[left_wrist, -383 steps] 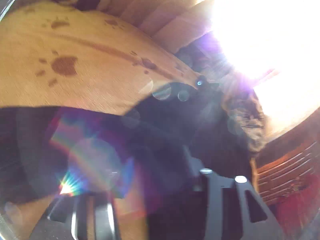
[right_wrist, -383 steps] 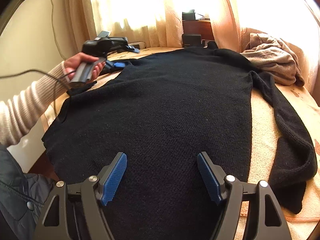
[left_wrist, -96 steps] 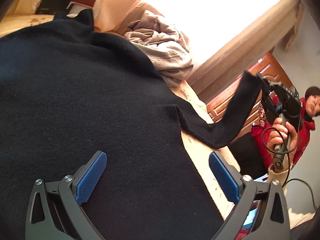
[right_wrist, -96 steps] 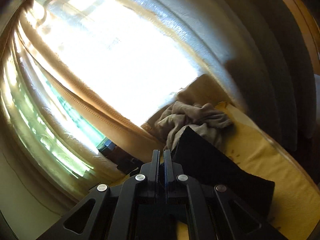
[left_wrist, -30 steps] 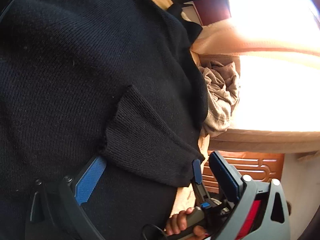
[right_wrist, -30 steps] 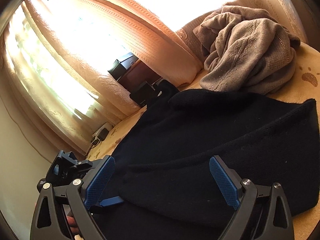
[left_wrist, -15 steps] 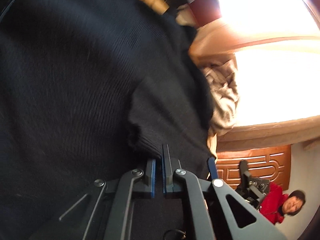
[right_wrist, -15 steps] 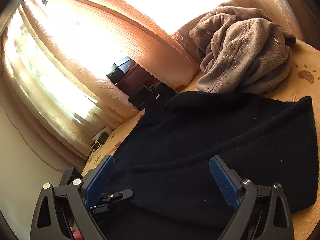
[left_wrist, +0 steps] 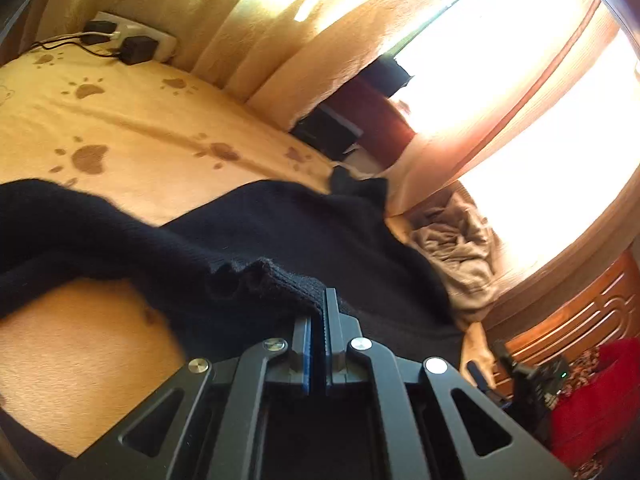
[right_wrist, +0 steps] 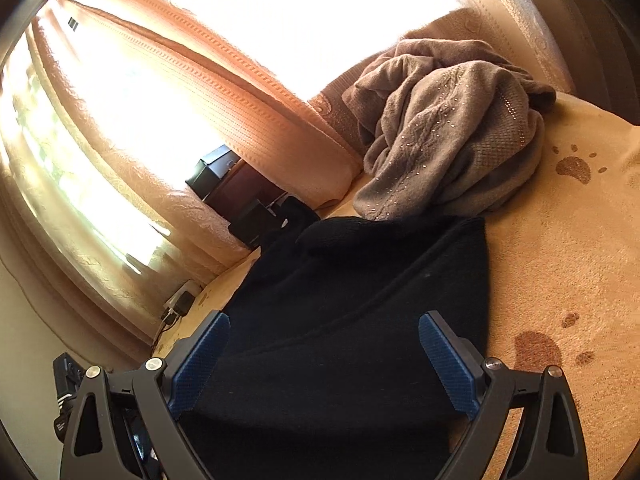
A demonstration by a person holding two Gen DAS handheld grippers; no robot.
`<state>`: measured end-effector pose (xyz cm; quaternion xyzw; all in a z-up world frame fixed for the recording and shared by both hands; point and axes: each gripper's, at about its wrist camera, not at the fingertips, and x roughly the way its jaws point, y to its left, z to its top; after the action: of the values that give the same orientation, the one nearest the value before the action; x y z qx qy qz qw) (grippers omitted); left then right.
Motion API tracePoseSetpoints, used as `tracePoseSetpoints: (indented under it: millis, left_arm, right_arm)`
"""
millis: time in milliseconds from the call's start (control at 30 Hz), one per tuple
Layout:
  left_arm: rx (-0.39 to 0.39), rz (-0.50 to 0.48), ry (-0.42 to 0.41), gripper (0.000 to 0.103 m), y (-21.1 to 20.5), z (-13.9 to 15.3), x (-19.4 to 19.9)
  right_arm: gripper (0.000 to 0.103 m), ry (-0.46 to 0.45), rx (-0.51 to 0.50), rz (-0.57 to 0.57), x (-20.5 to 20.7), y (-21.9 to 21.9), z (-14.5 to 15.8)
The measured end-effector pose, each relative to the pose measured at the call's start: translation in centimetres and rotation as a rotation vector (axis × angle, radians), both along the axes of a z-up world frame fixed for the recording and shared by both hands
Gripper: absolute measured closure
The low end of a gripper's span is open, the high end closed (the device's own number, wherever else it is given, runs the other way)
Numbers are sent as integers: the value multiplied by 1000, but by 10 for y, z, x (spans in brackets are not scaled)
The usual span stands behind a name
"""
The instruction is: Fold clothes
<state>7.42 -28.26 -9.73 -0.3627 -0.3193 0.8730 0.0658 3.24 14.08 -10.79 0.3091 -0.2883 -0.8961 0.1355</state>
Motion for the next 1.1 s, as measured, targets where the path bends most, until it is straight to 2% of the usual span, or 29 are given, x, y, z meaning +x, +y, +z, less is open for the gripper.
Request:
tracePoseSetpoints:
  millis: [67, 200, 233, 333, 367, 400, 433, 467, 500, 567, 733, 900, 1033, 1100]
  left_arm:
    - [-41, -24, -21, 98, -4, -10, 1]
    - [-187, -132, -42, 98, 4, -22, 2]
    - [-202, -150, -45, 98, 6, -23, 2]
    - [-199, -154, -59, 94, 1, -26, 1]
    - [-201, -145, -64, 84, 0, -26, 0]
    - [-215, -135, -65, 63, -3, -25, 1]
    - [-238, -121, -65, 52, -5, -24, 2]
    - [-266, -102, -61, 32, -8, -21, 4]
    - [-291, -78, -57, 23, -10, -19, 8]
    - [-329, -32, -49, 22, -15, -15, 14]
    - [-264, 42, -38, 22, -37, -3, 22]
    - [-274, -26, -73, 22, -23, 0, -5]
    - [-341, -107, -174, 22, -9, -16, -35]
    - [-343, -108, -173, 23, -8, -19, -43]
  right_arm:
    - [5, -26, 27, -30, -2, 3, -1]
    - [5, -58, 130, -66, -8, 8, 0]
    - [5, -66, 161, -70, -10, 8, 1]
    - [5, -83, 303, 27, -21, -12, 0]
    - [5, -86, 371, 57, -23, -21, -1]
    - [5, -87, 433, 69, -23, -28, -2]
    - [5, -105, 484, 81, -25, -34, -4]
    - [5, -137, 520, 110, -28, -38, -9]
    - [4, -170, 546, 139, -31, -42, -14]
    - [1, -197, 622, 171, -34, -48, -20]
    - [1, -188, 688, 211, -33, -49, -21]
    - [1, -153, 743, 233, -28, -51, -20]
    - [1, -137, 778, 221, -26, -55, -18]
    - [1, -135, 780, 221, -23, -57, -19]
